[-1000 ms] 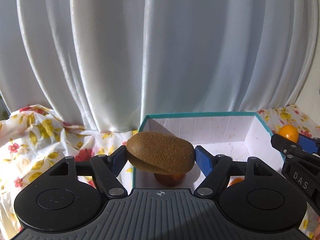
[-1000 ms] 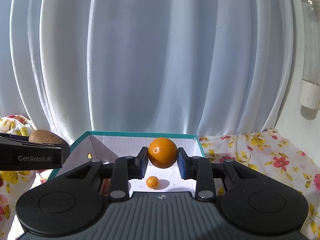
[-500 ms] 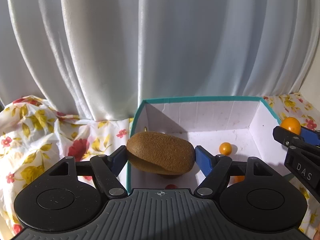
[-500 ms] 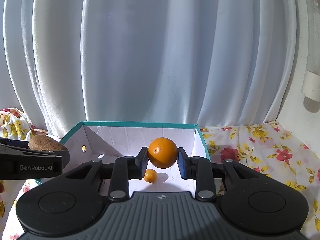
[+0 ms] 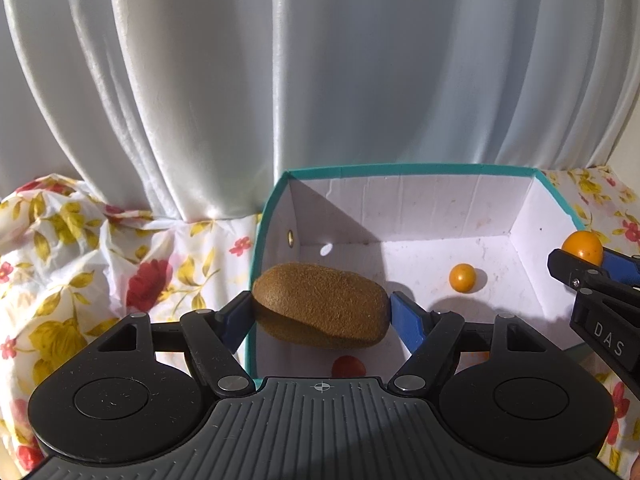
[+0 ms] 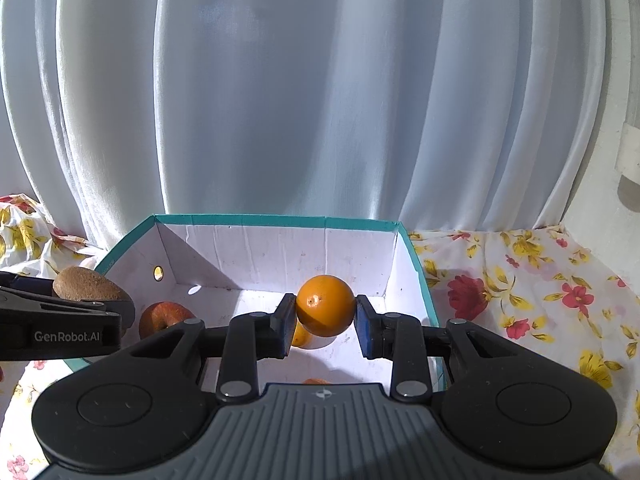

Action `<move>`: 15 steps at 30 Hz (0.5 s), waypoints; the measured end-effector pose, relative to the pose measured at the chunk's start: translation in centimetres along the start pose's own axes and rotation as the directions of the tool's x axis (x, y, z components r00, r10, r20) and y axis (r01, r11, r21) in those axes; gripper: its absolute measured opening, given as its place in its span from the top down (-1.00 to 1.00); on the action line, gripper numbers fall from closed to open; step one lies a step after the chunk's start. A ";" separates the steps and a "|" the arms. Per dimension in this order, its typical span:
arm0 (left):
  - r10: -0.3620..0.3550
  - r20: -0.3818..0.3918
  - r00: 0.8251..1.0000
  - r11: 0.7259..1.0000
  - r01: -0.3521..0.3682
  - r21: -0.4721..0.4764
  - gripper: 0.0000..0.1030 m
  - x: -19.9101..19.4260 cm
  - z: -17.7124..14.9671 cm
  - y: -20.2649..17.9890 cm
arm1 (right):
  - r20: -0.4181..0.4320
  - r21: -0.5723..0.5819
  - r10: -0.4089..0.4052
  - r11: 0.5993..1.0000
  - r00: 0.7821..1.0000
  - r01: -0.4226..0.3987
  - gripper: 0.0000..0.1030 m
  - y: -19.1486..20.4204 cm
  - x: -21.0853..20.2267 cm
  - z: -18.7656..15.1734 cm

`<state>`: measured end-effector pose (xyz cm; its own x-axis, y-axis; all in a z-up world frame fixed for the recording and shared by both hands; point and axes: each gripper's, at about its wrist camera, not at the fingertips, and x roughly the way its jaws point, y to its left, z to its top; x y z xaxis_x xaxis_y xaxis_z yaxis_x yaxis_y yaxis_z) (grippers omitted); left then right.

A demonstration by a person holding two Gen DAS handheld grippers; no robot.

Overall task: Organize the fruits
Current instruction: 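Carry kiwi and kumquat over the teal box and open both tools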

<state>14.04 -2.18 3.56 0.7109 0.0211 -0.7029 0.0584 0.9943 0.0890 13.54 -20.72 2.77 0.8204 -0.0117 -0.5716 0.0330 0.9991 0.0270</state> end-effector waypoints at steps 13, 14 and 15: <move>-0.018 -0.060 0.998 1.000 0.019 0.022 -0.53 2.0 -0.8 -0.4 | -0.053 -0.013 -0.001 1.000 0.999 0.000 0.36 0.1 1.8 -1.2; -0.028 -0.068 0.997 0.999 0.029 0.015 -0.54 2.2 -0.8 -0.3 | -0.050 -0.011 -0.001 1.000 0.999 0.000 0.25 0.1 1.8 -1.2; -0.032 -0.078 0.996 0.999 0.032 0.001 -0.56 2.3 -0.9 -0.1 | -0.044 -0.010 -0.003 1.000 0.999 0.003 0.10 0.1 1.7 -1.2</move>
<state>15.05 -2.19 1.31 0.6520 -0.0026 -0.7582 0.0817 0.9944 0.0668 14.26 -20.64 0.84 0.7944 -0.0128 -0.6073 0.0295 0.9994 0.0175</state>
